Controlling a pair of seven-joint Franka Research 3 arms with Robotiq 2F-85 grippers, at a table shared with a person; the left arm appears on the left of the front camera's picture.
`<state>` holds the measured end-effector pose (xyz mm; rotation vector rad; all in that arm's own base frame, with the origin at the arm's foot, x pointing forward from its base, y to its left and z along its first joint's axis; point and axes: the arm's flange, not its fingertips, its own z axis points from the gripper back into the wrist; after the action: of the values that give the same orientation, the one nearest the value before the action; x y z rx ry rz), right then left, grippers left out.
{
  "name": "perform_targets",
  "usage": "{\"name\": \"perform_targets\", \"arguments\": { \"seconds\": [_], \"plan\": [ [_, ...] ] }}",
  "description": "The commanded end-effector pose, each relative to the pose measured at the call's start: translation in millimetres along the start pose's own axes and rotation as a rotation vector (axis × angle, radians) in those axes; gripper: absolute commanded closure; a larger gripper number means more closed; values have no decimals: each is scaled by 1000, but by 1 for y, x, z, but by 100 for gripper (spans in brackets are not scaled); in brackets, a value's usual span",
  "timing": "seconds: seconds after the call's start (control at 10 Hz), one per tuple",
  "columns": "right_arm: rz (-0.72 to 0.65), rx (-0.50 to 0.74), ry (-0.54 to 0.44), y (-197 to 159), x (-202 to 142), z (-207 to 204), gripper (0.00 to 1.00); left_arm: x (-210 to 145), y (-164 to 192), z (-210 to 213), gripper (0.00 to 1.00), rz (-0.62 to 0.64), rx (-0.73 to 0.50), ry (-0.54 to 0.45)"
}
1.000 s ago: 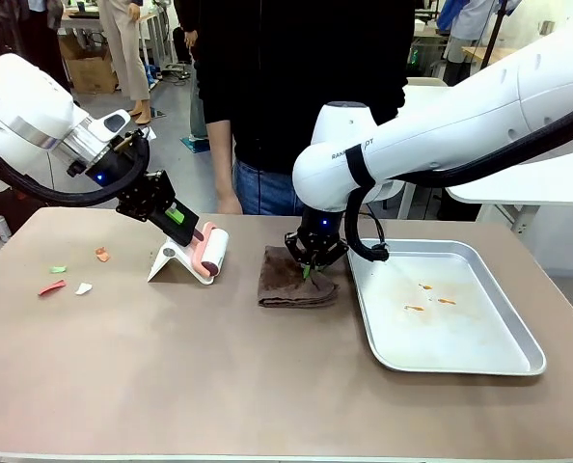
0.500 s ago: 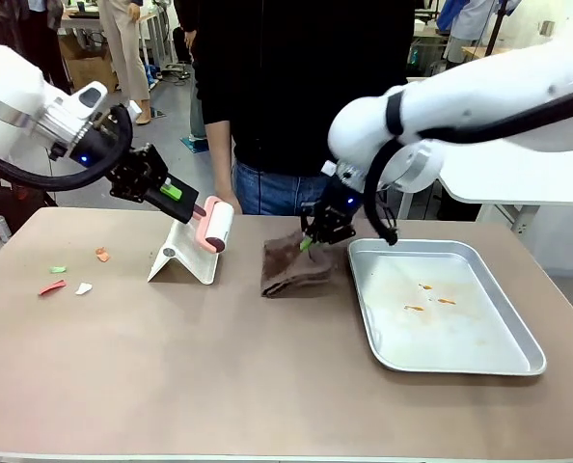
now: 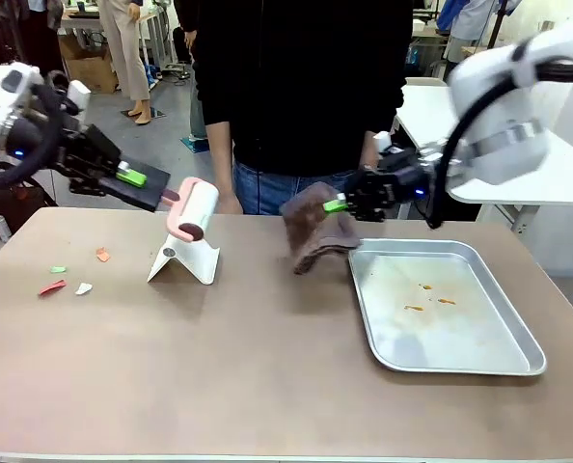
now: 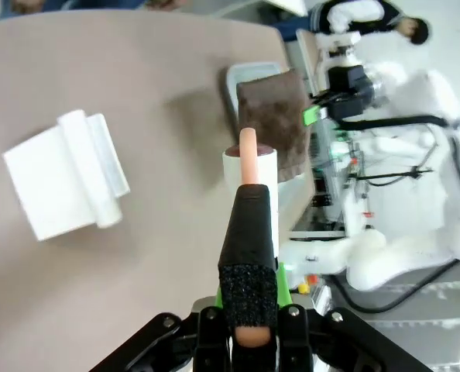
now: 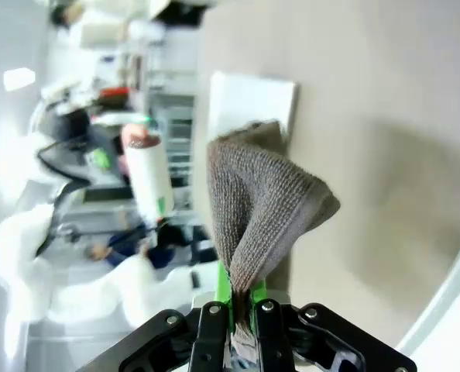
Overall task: Clean the surface of the table.
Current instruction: Hold the Lint Roller with your left hand and the towel with your right hand.
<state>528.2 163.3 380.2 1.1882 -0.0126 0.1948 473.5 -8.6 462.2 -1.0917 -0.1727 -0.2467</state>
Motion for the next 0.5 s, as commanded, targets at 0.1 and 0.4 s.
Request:
{"name": "perform_targets", "arguments": {
  "seconds": [0.1, 0.4],
  "plan": [
    [-7, 214, 80, -16, -53, 79, 100, -31, 6, 72, 100, 75, -149, -165],
    [-90, 342, -44, -19, -103, 188, 100, -60, 35, 155, 100, 306, -299, -172]
  ]
}}
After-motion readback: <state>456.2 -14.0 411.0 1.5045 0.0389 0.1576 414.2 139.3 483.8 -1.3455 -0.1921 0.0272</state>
